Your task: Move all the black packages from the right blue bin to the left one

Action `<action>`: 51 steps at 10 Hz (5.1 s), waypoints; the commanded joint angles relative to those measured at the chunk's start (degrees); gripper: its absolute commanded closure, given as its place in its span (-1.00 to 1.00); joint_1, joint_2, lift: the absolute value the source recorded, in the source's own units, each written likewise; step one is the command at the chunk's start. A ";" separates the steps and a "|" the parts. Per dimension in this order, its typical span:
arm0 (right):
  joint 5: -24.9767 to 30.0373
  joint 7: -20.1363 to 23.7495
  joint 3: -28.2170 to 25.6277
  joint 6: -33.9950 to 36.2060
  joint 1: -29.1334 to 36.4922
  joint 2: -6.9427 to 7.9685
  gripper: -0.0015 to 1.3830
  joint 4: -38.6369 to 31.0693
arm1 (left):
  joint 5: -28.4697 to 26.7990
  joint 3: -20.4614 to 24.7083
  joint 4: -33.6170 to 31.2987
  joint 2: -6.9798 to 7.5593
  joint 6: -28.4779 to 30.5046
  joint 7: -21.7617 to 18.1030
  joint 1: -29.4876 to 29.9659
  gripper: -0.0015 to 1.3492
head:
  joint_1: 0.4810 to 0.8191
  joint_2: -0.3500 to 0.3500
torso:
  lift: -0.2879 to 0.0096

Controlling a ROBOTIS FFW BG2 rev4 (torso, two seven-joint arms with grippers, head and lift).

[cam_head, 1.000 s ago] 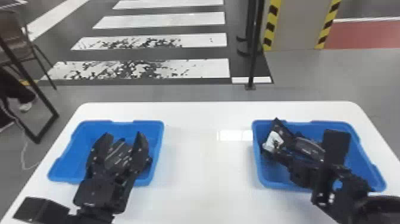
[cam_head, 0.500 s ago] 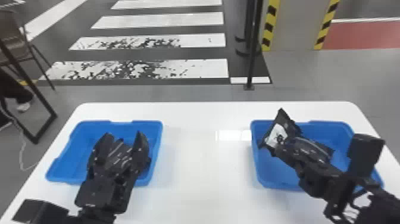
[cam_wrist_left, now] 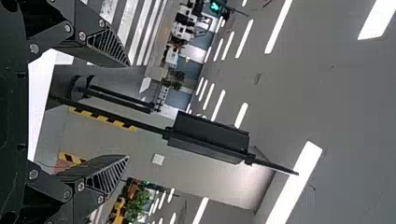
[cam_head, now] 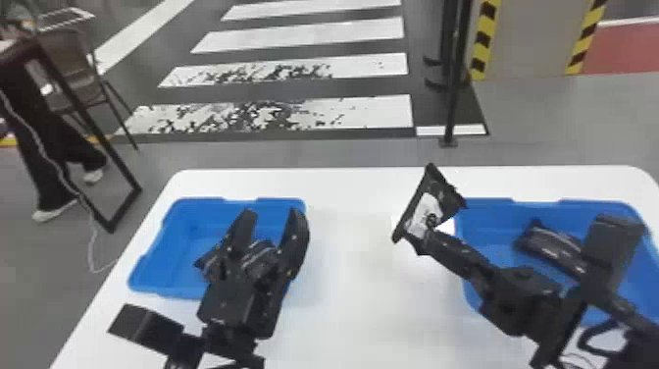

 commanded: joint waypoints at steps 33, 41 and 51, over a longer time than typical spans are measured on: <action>-0.84 9.60 24.50 0.97 -19.38 -14.13 0.72 5.13 | 18.19 10.83 -10.41 3.82 41.88 -19.11 -1.71 -0.43 | 0.27 0.90 | 0.05; -1.06 9.60 24.61 0.97 -19.38 -13.96 0.72 5.70 | 12.36 11.74 -10.41 3.73 49.19 -17.70 -2.56 0.56 | 0.27 0.91 | 0.05; -7.46 11.18 24.39 -9.16 -20.36 -11.94 -0.87 13.85 | 11.68 20.54 -4.78 3.03 39.21 -13.40 -6.49 0.80 | 0.27 0.94 | 0.05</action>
